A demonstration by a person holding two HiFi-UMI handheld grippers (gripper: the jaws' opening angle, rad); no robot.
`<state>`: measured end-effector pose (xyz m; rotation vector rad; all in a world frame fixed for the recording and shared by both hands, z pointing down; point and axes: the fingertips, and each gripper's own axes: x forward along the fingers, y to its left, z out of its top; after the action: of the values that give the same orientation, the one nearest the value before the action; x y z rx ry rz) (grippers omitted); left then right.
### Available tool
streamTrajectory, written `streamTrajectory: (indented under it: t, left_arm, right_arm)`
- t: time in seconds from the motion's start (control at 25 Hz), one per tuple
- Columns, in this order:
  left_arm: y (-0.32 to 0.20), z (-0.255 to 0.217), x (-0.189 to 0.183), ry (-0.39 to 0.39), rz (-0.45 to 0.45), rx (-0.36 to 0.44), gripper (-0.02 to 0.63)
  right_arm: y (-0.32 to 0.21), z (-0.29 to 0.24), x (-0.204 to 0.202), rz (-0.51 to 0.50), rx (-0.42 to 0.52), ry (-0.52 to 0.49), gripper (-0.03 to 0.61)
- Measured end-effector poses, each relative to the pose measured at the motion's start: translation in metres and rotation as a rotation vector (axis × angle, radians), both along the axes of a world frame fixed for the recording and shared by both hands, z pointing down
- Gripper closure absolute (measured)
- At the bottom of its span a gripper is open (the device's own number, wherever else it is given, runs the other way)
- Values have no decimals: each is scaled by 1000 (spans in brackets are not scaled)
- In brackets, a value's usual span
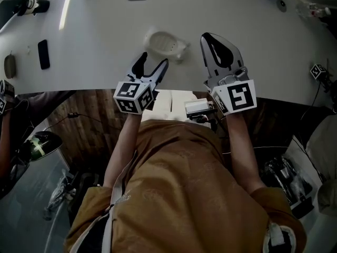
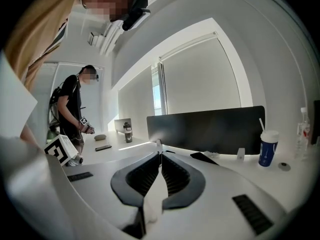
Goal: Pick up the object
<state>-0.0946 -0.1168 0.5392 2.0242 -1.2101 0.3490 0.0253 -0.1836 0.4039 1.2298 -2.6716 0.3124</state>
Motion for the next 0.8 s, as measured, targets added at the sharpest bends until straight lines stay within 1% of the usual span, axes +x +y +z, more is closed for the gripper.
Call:
streamTrajectory:
  t: [0.04,0.16,0.28,0.36,0.52,0.72,0.8]
  left_arm:
    - [1,3,2,-2,5,-13,286]
    - [0,9,6,25,-7,-56,285]
    - [-3,11,6,-3,-18,-31,277]
    - [-4,14,5,-10,-24,-33,272]
    - [-6,20,3,26,-60,-86,272]
    - [-9,27,5,42,-84,-116,271]
    - [-10,30,7,69,-95,-145,272]
  right_arm:
    - [-1,0,-1,-1,2,2,571]
    - [-4,-1,-1,0,3,3,571]
    - [-5,-1,2,3,4,0,571]
    - [-6,0,3,4,4,1,571]
    - [-9,2,3,9,-3,-3,571]
    - [-12,3,4,7,4,-6,570]
    - [-13,2,4,14,-1,-13,571]
